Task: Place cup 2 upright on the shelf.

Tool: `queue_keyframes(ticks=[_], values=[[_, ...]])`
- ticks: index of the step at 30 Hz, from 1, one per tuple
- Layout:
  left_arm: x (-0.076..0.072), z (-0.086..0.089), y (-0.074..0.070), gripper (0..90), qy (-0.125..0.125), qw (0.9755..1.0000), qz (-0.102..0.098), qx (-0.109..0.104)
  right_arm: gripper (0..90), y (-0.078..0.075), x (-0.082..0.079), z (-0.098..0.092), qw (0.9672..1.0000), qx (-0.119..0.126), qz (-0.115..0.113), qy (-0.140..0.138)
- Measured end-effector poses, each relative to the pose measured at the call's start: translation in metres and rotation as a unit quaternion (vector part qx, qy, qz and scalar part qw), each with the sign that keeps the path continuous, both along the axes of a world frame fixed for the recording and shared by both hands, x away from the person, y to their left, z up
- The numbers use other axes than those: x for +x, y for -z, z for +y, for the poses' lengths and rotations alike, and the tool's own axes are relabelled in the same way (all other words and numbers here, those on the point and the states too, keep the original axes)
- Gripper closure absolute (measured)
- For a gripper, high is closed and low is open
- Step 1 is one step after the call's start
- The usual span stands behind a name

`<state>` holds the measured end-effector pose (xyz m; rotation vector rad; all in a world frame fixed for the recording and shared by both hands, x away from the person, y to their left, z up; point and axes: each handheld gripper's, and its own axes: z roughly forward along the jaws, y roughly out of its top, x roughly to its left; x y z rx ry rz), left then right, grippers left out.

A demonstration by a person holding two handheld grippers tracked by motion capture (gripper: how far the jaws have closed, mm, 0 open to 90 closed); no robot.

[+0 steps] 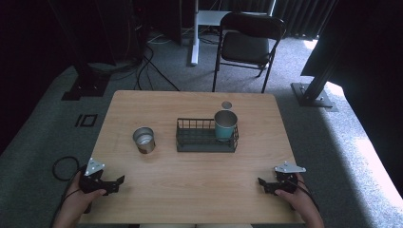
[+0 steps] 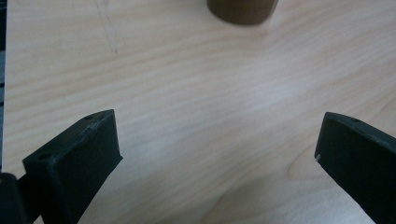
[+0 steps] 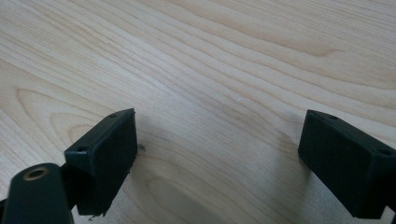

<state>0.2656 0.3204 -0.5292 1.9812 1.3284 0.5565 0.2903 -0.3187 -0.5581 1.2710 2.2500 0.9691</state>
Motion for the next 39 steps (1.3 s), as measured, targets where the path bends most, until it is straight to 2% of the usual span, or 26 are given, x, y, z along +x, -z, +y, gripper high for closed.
queue_keyframes(ticks=[7,14,18,28,34,39], values=[[0.006,-0.008,-0.003,0.6,0.006,0.9999,-0.006,-0.006,11.3,0.0,0.0,0.0,1.0,0.0,0.0,0.0],[0.014,-0.015,-0.008,0.6,0.009,0.9994,-0.022,-0.024,11.3,0.0,0.0,0.0,1.0,0.0,0.0,0.0],[0.02,-0.02,-0.012,0.6,0.01,0.9992,-0.031,-0.023,11.3,0.0,0.0,0.0,1.0,0.0,0.0,0.0],[0.034,-0.034,-0.019,0.6,0.021,0.9966,-0.068,-0.043,11.3,0.0,0.0,0.0,1.0,0.0,0.0,0.0],[0.042,-0.038,-0.023,0.6,0.023,0.9947,-0.089,-0.045,11.3,0.0,0.0,0.0,1.0,0.0,0.0,0.0],[0.049,-0.041,-0.023,0.6,0.02,0.9939,-0.097,-0.049,11.3,0.0,0.0,0.0,1.0,0.0,0.0,0.0]])
